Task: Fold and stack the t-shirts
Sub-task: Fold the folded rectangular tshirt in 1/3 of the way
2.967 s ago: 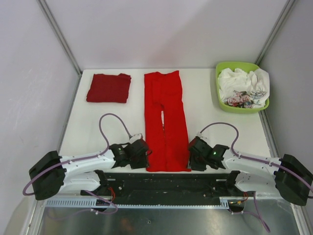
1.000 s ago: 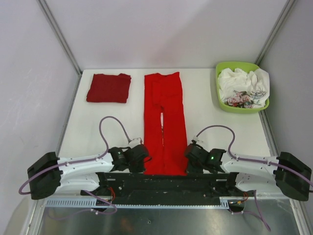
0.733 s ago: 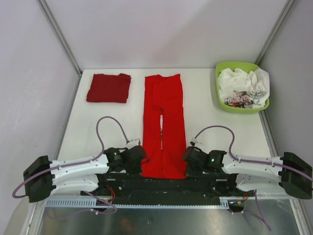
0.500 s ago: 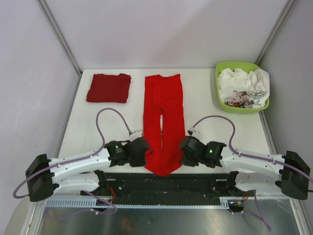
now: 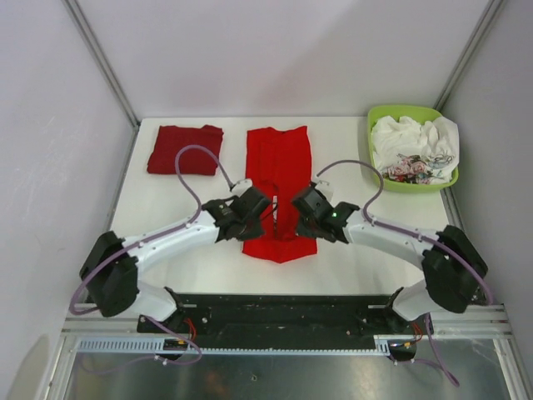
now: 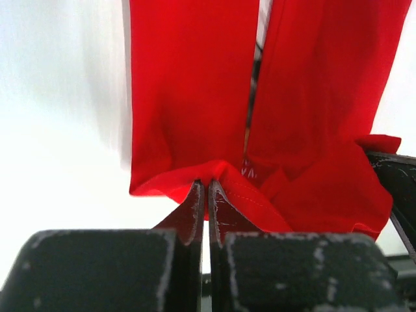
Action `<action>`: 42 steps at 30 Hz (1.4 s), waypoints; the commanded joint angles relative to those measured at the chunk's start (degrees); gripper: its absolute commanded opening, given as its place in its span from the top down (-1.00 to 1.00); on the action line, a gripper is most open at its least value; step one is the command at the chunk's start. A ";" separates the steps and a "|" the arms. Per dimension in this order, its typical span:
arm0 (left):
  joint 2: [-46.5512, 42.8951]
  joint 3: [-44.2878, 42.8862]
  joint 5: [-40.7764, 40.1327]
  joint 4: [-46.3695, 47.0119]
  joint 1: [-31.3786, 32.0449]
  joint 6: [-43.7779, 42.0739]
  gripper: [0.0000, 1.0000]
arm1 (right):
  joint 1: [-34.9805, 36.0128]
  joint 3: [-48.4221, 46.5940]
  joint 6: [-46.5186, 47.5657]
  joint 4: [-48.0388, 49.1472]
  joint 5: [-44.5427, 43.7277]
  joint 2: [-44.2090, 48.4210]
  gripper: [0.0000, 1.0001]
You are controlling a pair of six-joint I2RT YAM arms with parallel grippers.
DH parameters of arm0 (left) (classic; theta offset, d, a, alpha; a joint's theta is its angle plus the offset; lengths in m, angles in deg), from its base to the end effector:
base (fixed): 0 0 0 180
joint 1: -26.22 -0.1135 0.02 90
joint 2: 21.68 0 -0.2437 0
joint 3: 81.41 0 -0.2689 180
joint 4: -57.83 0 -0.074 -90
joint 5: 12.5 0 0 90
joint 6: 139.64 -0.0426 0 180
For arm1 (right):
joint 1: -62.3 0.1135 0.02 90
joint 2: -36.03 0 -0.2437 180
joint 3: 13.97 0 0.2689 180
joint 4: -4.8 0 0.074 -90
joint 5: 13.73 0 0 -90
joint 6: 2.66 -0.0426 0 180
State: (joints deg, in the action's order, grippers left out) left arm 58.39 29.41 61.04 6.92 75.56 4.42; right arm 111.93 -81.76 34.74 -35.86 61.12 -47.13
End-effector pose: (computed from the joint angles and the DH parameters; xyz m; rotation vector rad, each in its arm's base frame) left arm 0.2022 -0.2169 0.2015 -0.2016 2.5961 -0.2797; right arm 0.2122 0.2325 0.1887 0.1691 2.5385 0.3922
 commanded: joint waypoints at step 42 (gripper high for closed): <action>29.40 -28.58 -1.56 5.93 -18.23 -12.35 1.00 | -22.58 -21.69 10.46 12.31 9.24 -25.57 1.00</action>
State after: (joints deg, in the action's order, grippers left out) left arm 87.15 4.60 60.29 11.64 58.21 -5.68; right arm 90.22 -100.58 44.79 -25.30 70.60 -72.33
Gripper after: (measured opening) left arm 0.012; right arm 0.031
